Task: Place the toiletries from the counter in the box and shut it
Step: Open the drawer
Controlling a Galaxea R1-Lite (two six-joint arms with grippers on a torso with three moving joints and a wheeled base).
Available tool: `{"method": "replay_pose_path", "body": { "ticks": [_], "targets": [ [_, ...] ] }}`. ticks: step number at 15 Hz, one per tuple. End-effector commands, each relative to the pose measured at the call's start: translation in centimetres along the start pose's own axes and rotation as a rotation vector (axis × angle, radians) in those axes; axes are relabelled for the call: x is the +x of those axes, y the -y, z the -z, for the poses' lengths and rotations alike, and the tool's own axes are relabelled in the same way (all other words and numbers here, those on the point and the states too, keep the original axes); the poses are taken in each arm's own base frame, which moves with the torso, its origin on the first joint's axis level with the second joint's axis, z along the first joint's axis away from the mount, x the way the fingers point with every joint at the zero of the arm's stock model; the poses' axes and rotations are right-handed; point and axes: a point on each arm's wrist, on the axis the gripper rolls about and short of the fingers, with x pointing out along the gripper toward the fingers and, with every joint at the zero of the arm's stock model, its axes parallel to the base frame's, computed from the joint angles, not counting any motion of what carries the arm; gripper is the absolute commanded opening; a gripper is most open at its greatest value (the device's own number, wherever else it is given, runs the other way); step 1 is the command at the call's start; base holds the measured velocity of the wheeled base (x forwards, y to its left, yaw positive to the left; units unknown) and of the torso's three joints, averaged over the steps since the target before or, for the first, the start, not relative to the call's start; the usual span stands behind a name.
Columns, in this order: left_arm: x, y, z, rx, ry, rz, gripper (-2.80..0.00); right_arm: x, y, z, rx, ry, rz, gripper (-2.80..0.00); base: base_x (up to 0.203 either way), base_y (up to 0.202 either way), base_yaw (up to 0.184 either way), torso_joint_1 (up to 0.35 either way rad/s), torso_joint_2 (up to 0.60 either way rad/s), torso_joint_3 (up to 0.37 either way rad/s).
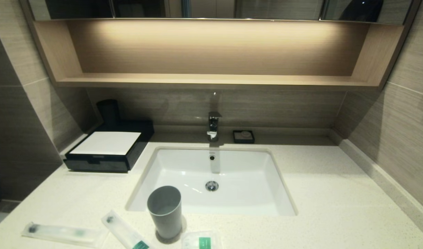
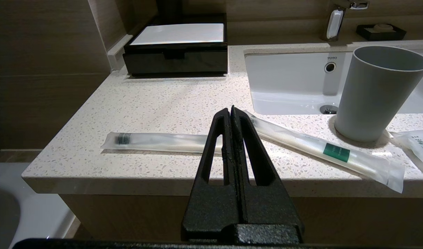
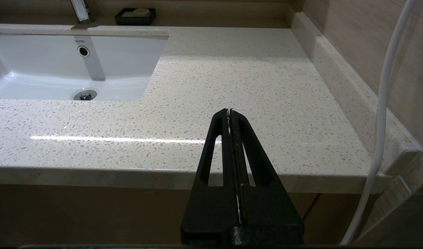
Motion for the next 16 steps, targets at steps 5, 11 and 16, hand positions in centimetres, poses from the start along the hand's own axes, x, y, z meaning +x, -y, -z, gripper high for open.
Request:
{"method": "replay_pose_path", "body": {
  "ticks": [5, 11, 16],
  "targets": [
    [0.14, 0.03, 0.55, 0.0, -0.02, 0.002, -2.8, 0.02, 0.0, 0.04, 0.0, -0.002, 0.0, -2.8, 0.0, 0.0, 0.0, 0.0, 0.0, 0.0],
    [0.14, 0.04, 0.55, 0.002, -0.02, 0.005, -2.8, 0.01, 0.0, 0.04, 0.0, -0.001, -0.001, -2.8, 0.0, 0.0, 0.0, 0.0, 0.0, 0.0],
    [0.14, 0.03, 0.55, 0.0, -0.02, 0.0, -2.8, 0.02, 0.0, 0.04, 0.0, -0.002, 0.0, -2.8, 0.0, 0.0, 0.0, 0.0, 0.0, 0.0]
  ]
}}
